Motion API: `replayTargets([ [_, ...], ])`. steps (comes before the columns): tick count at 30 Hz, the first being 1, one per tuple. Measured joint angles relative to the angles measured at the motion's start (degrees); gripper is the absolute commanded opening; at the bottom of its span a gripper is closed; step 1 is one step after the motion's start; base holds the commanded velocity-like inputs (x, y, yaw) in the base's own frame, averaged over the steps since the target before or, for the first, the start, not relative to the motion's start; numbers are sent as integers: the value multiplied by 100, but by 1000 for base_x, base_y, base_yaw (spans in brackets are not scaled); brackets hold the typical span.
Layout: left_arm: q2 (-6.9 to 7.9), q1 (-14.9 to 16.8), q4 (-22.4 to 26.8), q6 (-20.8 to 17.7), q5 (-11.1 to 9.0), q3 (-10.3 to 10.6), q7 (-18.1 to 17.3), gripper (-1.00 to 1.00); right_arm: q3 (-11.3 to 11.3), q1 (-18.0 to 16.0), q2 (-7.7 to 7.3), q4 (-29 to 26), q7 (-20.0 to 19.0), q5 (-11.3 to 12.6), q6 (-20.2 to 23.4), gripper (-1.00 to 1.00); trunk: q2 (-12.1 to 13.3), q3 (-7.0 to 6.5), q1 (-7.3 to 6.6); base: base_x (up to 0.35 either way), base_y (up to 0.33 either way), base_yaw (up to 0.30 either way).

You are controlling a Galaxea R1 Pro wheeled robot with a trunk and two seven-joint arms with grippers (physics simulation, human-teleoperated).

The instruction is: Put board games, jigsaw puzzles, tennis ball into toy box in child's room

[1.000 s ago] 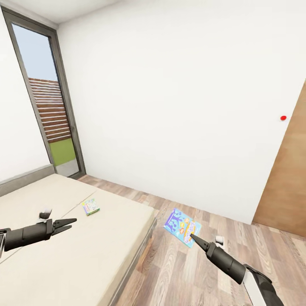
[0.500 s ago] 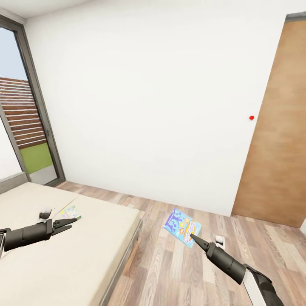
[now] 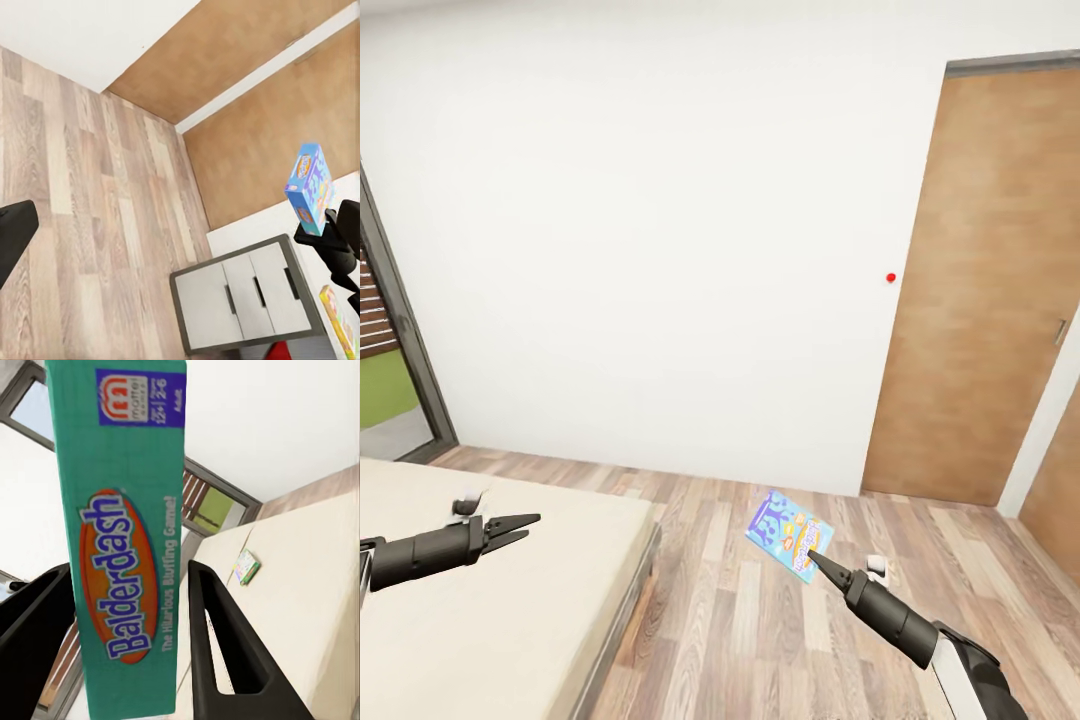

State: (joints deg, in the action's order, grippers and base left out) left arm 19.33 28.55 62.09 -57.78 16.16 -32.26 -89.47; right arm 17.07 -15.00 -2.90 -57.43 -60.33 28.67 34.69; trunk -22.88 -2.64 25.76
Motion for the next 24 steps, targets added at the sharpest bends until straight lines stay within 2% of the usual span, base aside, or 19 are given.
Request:
replayTargets([
  [24, -6, 0, 0, 0, -5, 1, 0, 100, 5, 0, 0, 0, 0, 0, 5, -100, 0, -84, 0, 0, 0, -281],
])
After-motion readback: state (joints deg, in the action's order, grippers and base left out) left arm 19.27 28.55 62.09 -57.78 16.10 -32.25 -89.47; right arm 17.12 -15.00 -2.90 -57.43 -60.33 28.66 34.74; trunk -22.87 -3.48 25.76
